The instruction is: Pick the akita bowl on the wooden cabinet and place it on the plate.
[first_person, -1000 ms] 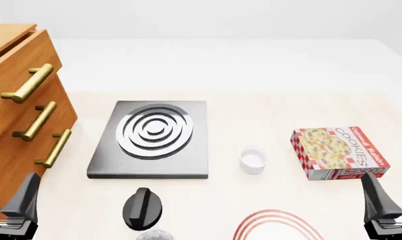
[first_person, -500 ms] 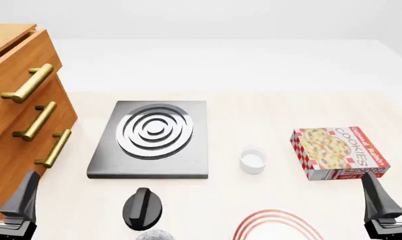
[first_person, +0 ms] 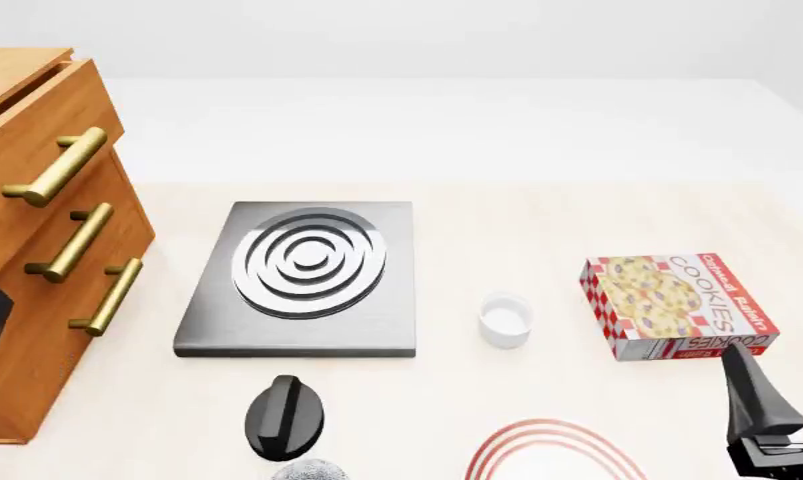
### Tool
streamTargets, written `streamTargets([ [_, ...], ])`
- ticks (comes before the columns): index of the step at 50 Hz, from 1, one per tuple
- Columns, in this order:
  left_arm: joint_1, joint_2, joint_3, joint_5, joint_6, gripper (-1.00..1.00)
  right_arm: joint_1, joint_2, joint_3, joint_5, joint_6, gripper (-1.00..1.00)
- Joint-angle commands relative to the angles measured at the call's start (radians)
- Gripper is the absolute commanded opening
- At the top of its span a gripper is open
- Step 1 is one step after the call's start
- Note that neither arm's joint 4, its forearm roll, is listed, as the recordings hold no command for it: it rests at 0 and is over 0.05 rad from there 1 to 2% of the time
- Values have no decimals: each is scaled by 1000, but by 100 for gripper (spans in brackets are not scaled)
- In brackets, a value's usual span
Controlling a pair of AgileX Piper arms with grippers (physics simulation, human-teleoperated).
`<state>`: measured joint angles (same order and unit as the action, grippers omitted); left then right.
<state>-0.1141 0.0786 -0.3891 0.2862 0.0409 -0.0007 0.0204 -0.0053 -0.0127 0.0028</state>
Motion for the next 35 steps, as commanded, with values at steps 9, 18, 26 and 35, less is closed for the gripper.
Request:
streamTargets([
  [9, 43, 444, -551, 282, -302, 100, 0, -11, -1, 12, 0, 100],
  [18, 59, 472, -601, 293, -321, 100, 0, -2, -1, 2, 0, 100],
  [26, 122, 503, -613, 295, -380, 100, 0, 3, 0, -4, 0, 100],
  [35, 201, 559, -677, 324, -472, 100, 0, 5, 0, -6, 0, 100],
])
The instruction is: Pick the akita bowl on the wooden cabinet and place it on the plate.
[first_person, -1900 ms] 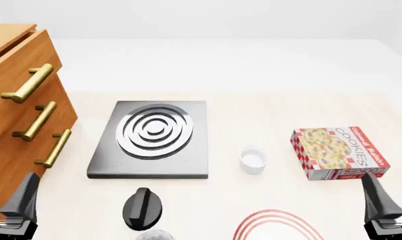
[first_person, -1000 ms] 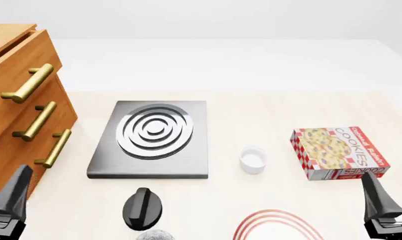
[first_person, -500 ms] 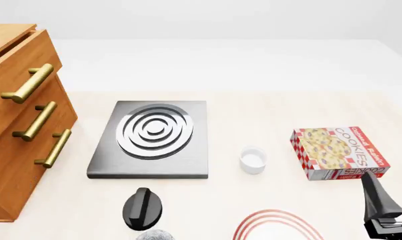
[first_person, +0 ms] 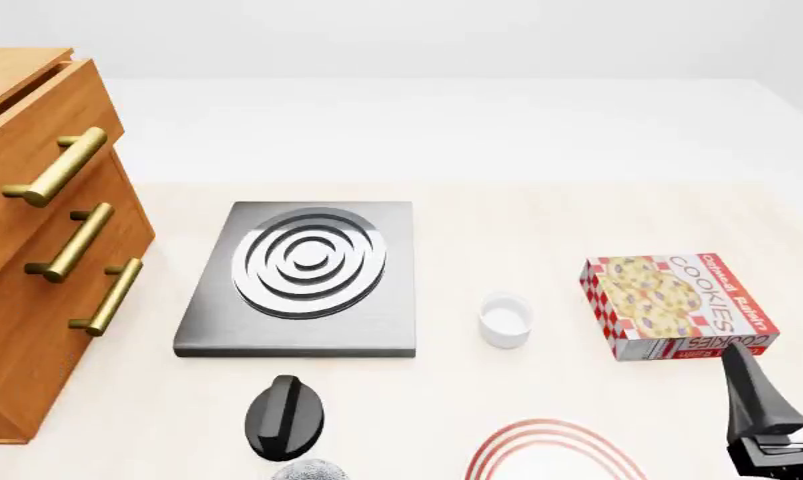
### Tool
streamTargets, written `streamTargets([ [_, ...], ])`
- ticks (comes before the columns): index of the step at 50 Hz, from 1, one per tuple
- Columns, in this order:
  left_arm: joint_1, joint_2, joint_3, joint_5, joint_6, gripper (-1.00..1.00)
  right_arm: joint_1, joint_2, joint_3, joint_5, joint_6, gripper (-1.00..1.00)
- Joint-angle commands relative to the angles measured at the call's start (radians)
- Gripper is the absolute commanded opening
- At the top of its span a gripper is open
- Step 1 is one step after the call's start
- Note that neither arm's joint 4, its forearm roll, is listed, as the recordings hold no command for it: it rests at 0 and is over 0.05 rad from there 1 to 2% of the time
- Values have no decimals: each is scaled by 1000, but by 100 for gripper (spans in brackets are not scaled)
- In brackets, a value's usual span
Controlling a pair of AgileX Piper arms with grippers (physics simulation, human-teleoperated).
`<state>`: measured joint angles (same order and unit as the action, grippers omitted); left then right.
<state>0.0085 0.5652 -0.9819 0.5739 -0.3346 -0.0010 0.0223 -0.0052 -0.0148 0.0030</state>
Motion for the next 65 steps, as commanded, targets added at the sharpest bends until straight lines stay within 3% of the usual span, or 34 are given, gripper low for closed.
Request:
streamTargets([
  [1, 82, 77, -96, 41, -99, 100, 0, 4, 0, -4, 0, 100],
  [16, 156, 135, -235, 83, -147, 100, 0, 4, 0, -4, 0, 100],
  [33, 225, 187, -272, 86, -170, 100, 0, 4, 0, -4, 0, 100],
  [50, 358, 272, -349, 95, -208, 100, 0, 4, 0, -4, 0, 100],
  [65, 408, 335, -408, 62, -216, 100, 0, 4, 0, -4, 0, 100],
])
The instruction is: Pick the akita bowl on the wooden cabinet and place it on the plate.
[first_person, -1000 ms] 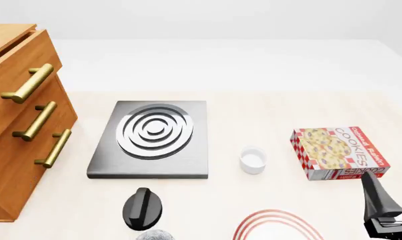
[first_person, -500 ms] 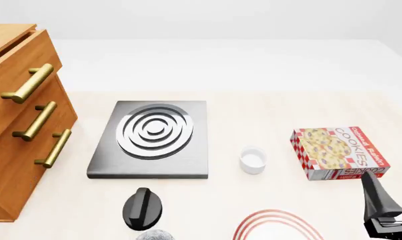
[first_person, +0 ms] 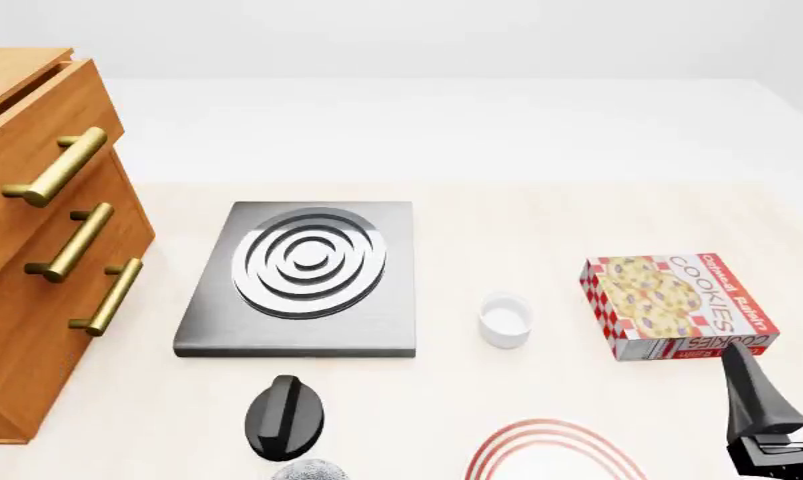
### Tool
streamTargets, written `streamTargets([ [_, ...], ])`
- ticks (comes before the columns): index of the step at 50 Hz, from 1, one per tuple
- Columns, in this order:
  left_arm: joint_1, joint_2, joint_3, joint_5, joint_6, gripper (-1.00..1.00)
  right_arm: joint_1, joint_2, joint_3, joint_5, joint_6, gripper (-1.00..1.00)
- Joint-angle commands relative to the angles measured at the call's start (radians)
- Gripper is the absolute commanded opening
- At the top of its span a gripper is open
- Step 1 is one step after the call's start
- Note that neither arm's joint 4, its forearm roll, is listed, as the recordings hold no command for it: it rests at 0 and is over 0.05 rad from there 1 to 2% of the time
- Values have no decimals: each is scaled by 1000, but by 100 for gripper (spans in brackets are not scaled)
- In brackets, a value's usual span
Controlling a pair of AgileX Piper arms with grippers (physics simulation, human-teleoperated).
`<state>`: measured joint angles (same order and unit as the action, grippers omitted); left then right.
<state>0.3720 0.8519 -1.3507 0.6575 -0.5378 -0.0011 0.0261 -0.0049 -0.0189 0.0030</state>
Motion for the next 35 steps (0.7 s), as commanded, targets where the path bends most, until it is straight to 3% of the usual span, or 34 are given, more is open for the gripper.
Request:
streamTargets([
  [1, 55, 56, -37, -32, -16, 100, 0, 0, 0, 0, 0, 100],
  [21, 151, 186, -90, -56, -43, 100, 0, 0, 0, 0, 0, 100],
  [35, 233, 199, -68, -81, -59, 100, 0, 0, 0, 0, 0, 100],
])
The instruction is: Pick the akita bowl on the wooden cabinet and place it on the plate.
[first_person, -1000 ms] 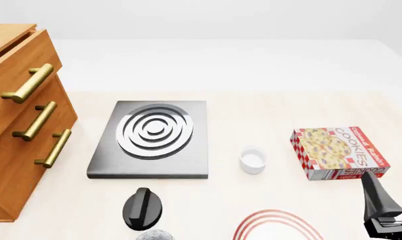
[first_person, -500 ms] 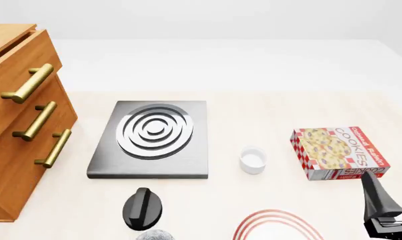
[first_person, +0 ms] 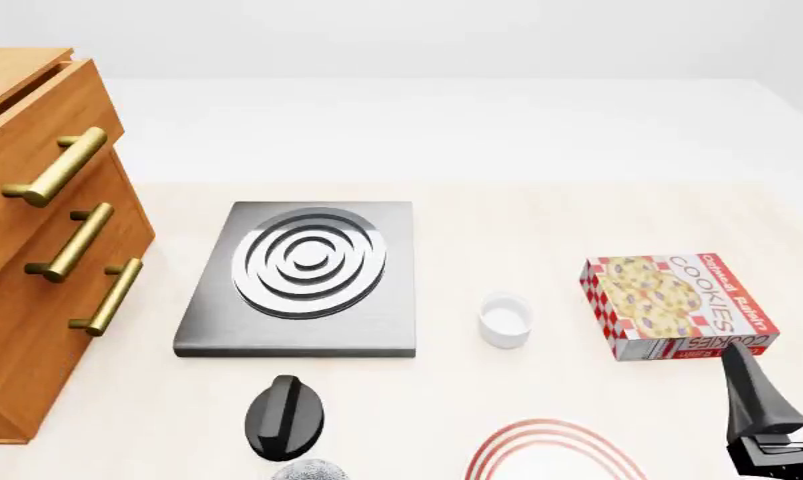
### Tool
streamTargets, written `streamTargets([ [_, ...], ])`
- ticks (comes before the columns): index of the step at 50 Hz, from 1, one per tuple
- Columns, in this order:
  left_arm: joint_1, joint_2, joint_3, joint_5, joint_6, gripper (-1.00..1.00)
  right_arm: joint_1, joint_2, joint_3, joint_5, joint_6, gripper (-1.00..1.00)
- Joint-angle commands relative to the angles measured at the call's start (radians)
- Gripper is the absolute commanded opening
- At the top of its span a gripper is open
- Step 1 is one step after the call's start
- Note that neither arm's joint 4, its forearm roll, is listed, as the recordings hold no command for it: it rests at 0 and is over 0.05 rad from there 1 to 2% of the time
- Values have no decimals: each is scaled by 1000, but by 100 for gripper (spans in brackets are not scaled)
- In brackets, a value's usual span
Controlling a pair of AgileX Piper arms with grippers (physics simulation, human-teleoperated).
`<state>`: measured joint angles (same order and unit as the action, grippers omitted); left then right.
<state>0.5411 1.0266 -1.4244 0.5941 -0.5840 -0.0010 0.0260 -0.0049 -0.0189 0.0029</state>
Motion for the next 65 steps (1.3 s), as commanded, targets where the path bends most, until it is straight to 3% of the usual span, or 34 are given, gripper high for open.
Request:
streamTargets([
  [1, 69, 26, 6, -20, -12, 100, 0, 0, 0, 0, 0, 100],
  [17, 155, 41, -6, -28, -25, 100, 0, 0, 0, 0, 0, 100],
  [65, 152, 178, 65, -120, -14, 100, 0, 0, 0, 0, 0, 100],
])
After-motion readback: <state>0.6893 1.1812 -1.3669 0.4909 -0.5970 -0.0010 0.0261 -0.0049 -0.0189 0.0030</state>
